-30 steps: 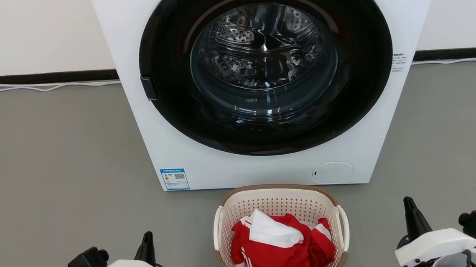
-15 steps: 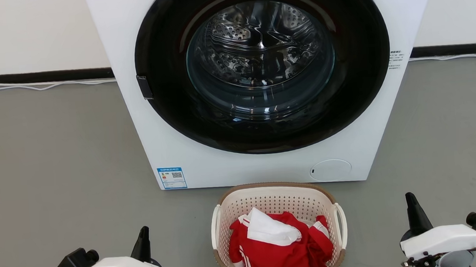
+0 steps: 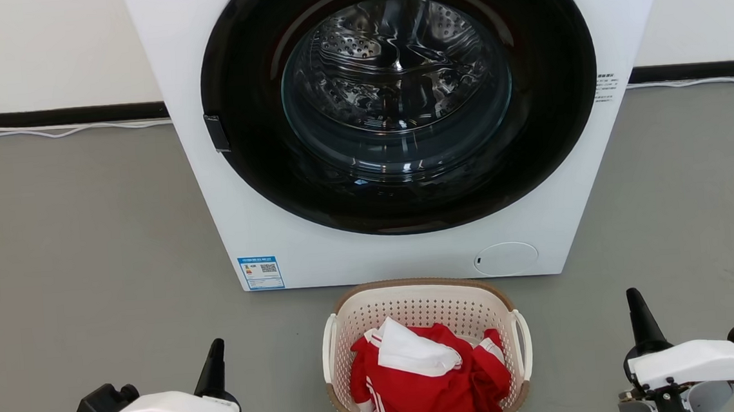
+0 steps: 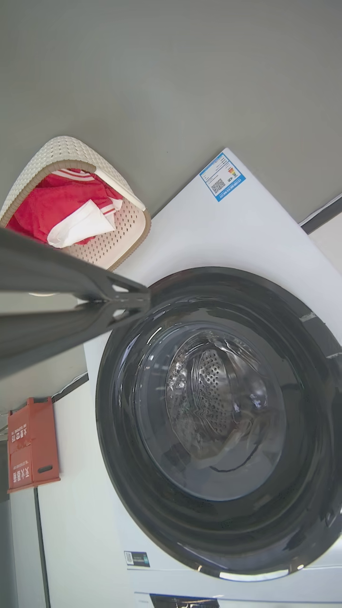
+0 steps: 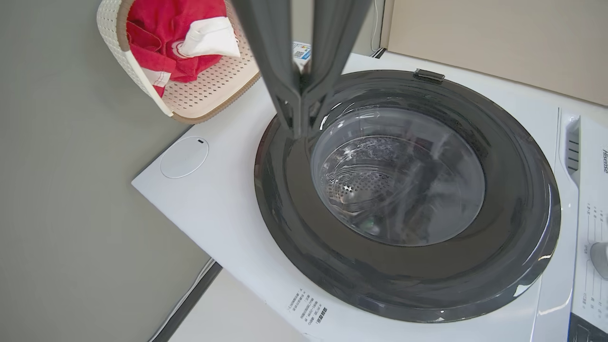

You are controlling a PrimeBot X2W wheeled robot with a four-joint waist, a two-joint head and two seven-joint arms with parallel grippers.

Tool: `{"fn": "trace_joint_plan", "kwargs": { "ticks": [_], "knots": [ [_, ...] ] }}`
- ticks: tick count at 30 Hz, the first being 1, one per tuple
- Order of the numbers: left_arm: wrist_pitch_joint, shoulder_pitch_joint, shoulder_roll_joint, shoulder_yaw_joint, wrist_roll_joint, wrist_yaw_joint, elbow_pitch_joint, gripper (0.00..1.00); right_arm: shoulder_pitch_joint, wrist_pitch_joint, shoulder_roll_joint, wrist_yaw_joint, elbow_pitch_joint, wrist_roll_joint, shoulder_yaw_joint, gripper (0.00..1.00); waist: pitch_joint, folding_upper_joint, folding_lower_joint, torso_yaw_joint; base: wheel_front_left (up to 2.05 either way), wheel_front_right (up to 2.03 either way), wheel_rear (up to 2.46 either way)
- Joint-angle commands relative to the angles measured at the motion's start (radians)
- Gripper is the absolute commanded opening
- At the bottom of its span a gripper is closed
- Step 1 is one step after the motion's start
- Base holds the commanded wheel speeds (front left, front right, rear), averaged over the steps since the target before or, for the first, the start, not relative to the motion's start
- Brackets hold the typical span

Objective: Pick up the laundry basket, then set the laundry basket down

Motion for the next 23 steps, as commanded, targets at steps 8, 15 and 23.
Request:
{"fn": "trace_joint_plan", "kwargs": {
  "ticks": [8,15,23],
  "knots": [
    [0.027,-0.016,0.01,0.045,-0.106,-0.026,-0.061,0.0,-0.009,0.03,-0.012,0.005,-0.063,0.128,0.012,0.0,0.005,-0.0001,0.0,-0.006,0.0,0.0,0.0],
    [0.045,-0.013,0.011,0.059,-0.169,-0.036,-0.081,0.0,-0.006,0.047,-0.012,0.005,-0.083,0.205,0.012,0.0,0.009,-0.0001,0.0,-0.009,0.0,0.0,0.0],
    [0.069,-0.01,0.012,0.078,-0.253,-0.049,-0.107,0.0,-0.002,0.071,-0.012,0.006,-0.109,0.307,0.012,0.0,0.014,-0.0001,0.0,-0.015,0.0,0.0,0.0]
  ]
}}
